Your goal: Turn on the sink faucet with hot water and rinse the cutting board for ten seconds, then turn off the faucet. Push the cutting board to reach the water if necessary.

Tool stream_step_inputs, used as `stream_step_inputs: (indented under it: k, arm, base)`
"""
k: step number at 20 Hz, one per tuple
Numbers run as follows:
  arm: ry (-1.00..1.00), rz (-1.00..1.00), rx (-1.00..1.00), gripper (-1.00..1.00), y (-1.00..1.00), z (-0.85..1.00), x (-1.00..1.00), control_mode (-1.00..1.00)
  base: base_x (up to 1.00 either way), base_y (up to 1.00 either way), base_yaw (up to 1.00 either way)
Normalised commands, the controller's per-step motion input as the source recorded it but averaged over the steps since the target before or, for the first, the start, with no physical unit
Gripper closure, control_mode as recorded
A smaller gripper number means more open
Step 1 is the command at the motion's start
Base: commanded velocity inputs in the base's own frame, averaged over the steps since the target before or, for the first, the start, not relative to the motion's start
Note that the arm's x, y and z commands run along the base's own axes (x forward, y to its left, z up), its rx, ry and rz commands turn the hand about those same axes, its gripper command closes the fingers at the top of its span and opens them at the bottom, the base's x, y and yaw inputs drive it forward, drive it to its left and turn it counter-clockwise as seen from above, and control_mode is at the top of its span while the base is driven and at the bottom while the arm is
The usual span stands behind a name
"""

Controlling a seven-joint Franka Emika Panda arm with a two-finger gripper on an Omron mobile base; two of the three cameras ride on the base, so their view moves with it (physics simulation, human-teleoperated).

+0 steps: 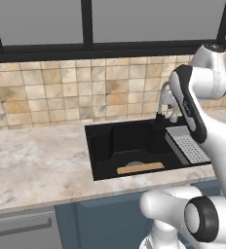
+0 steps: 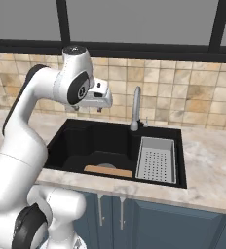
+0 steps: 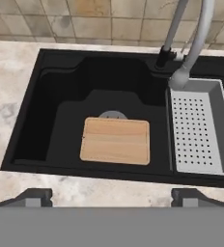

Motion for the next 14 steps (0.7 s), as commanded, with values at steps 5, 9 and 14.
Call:
stream_step_inputs:
  k: [5,9,14]
  arm:
    - [-0.12,0.00,0.00,-1.00,-0.71,0.07,0.00,-1.00]
    - [-0.06,0.00,0.00,-1.00,-0.56,0.00,0.02,-1.00]
    - [-0.01,0.00,0.00,-1.00,-0.30,0.00,0.31,-1.00]
  base:
    - [0.00,0.00,0.00]
    - [0.00,0.00,0.00]
    - [0.00,0.00,0.00]
